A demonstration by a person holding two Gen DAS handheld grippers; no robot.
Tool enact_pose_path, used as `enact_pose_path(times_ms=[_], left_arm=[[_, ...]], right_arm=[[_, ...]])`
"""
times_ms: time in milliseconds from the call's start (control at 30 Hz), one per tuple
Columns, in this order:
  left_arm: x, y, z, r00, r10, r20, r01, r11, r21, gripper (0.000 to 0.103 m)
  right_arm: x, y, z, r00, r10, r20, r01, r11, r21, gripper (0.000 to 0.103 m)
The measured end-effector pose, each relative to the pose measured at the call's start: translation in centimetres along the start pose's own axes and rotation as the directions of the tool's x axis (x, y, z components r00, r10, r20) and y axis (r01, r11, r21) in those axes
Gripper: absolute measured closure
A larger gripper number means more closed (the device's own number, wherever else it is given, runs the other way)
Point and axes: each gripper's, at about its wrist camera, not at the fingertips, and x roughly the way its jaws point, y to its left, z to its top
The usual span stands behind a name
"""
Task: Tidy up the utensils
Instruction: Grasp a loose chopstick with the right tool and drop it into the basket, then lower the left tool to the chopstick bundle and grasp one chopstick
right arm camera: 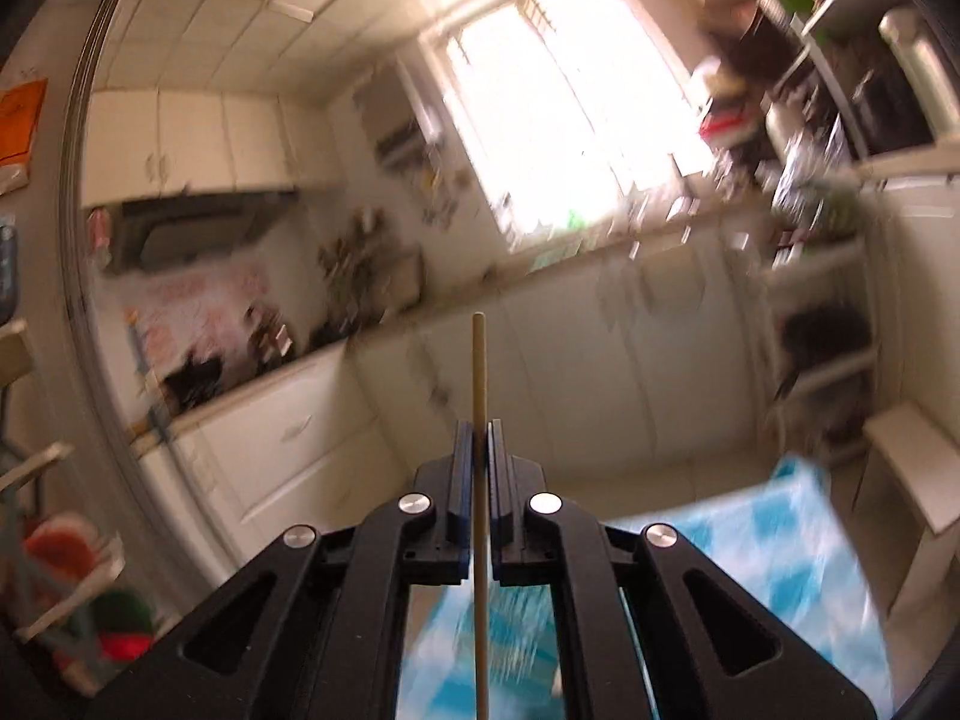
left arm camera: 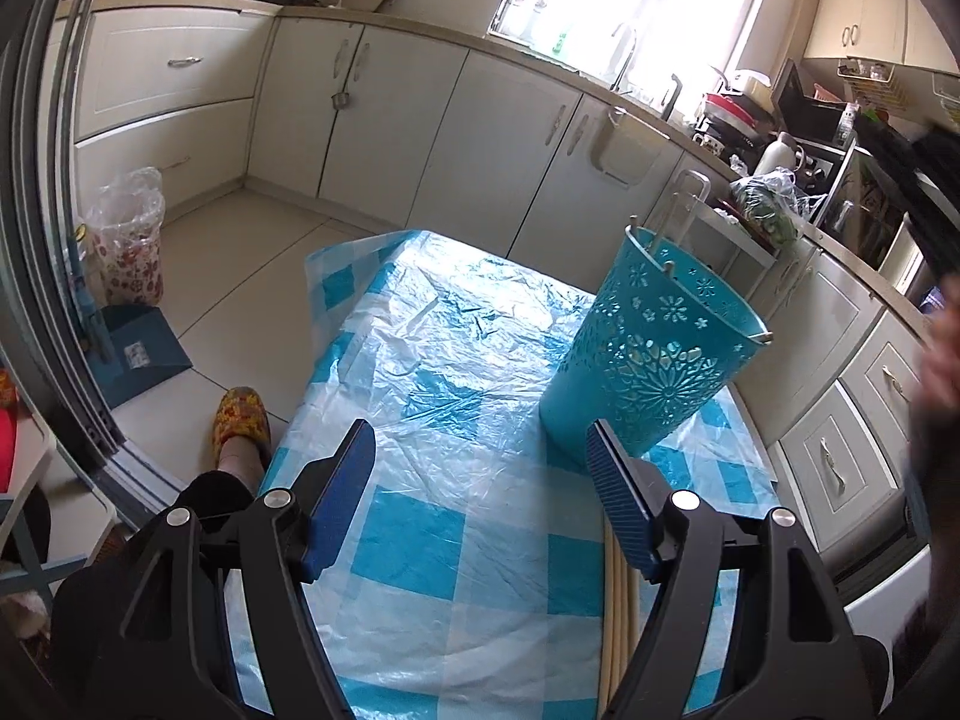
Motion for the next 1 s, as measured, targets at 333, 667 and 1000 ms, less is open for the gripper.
enact_pose_path(times_ms=[333, 667, 1000], left_arm=[[0.1, -0.5, -0.6, 1.0, -0.016, -0.02, 0.016, 1.0, 0.005, 0.033], [0.2, -0.7, -0.7, 0.999, -0.023, -0.029, 0.023, 1.0, 0.001, 0.033], [-0.6, -0.8, -1.3, 0.999, -0.015, -0.039, 0.015, 1.0, 0.006, 0.032]], right_arm=[[6.3, -2.0, -5.7, 0.976, -0.192, -0.099, 0.189, 0.981, -0.041, 0.097], [1.3, -2.0, -7.9, 0.973, -0.144, -0.182, 0.134, 0.989, -0.063, 0.092], [-8.8, -1.8, -14.2, 0.924, -0.161, -0.346, 0.134, 0.986, -0.1, 0.081]])
